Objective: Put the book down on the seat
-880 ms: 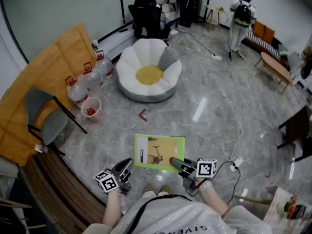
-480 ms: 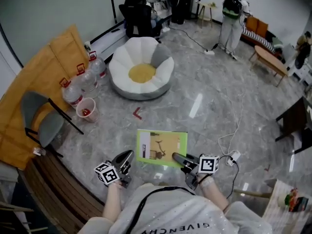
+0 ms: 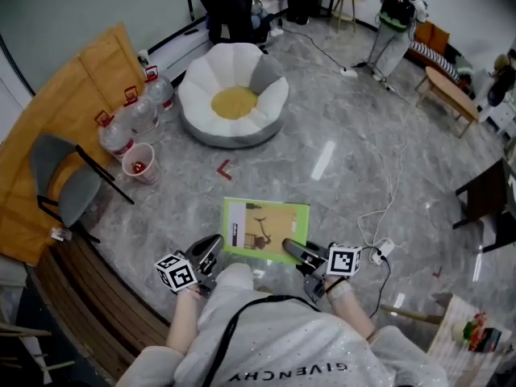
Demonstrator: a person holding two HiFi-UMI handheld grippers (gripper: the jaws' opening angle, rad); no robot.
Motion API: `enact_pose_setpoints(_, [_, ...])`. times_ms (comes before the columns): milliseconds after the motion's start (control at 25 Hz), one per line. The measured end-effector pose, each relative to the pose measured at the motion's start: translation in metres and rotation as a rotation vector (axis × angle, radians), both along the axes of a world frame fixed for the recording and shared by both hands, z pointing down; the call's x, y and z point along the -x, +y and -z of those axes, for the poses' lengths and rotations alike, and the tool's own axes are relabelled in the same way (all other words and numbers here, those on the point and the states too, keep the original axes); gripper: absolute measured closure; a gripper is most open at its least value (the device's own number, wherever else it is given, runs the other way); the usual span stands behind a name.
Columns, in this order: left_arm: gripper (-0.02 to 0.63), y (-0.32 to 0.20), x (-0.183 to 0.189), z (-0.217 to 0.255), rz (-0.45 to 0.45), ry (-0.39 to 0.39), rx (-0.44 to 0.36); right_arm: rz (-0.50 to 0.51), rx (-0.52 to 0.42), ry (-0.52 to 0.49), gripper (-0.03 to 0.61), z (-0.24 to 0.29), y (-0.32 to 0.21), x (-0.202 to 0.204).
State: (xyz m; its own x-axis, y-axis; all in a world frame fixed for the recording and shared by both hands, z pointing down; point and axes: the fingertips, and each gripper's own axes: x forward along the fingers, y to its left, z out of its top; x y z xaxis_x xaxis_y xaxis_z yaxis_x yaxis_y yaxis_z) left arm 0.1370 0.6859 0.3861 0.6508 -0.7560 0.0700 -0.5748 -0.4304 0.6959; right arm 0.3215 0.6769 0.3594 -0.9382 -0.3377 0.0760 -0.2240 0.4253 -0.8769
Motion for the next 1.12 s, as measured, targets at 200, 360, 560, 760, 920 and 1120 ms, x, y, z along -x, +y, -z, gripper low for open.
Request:
enact_pose_setpoints(200, [0.578, -0.03, 0.018, -0.015, 0.021, 0.04, 0.025, 0.01, 0.0, -0.005, 0.43, -0.004, -0.027, 0.02])
enact_pose_setpoints(360, [0.578, -0.068, 0.038, -0.022, 0.034, 0.063, 0.034, 0.008, 0.007, 0.007, 0.43, -0.006, -0.064, 0.041])
enact_pose_setpoints(560, [0.578, -0.135, 0.085, -0.021, 0.062, 0.084, 0.026, -0.01, 0.017, 0.019, 0.43, -0.003, -0.129, 0.077])
enact_pose_setpoints(760, [0.578, -0.191, 0.129, -0.019, 0.075, 0.083, 0.045, -0.033, 0.032, 0.025, 0.43, -0.001, -0.185, 0.114])
enact_pose_setpoints(920, [0.578, -0.238, 0.173, -0.024, 0.083, 0.1, 0.054, -0.041, 0.046, 0.04, 0.43, -0.008, -0.229, 0.153])
enact_pose_setpoints(1120, [0.578, -0.256, 0.194, -0.028, 0.079, 0.098, 0.063, -0.04, 0.062, 0.035, 0.43, -0.018, -0.253, 0.178])
